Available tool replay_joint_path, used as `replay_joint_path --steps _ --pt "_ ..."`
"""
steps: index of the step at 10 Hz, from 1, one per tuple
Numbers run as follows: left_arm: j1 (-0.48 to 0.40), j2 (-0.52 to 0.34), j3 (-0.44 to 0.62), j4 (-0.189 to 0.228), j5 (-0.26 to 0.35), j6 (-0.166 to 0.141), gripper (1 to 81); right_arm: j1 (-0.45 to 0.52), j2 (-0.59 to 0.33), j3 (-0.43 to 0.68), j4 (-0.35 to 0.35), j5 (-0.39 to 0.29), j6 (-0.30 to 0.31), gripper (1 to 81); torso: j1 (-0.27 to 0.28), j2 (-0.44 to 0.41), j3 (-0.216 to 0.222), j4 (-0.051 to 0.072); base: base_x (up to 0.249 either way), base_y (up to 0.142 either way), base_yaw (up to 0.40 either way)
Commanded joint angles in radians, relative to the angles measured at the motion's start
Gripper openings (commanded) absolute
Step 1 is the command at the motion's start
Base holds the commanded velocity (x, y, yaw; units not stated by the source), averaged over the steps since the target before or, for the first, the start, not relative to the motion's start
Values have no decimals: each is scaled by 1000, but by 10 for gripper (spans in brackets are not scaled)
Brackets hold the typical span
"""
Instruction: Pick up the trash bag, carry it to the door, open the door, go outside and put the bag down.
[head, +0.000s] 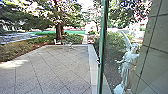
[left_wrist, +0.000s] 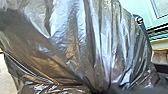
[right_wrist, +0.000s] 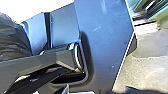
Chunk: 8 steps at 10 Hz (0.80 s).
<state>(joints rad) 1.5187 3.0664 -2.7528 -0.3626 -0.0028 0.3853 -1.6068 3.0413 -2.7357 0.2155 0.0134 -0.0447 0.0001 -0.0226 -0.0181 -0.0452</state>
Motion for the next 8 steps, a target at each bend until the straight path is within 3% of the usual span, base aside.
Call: replay_joint_path --steps 1,8 --pt "-51 -9 -2 7 64 1 10 38 21 13 -2 -67 -4 811 0 0 0 0 110 0 0" --pt "-51 -6 -2 5 64 1 10 37 18 15 -2 -67 -4 811 1 0 -1 0 110 0 0"
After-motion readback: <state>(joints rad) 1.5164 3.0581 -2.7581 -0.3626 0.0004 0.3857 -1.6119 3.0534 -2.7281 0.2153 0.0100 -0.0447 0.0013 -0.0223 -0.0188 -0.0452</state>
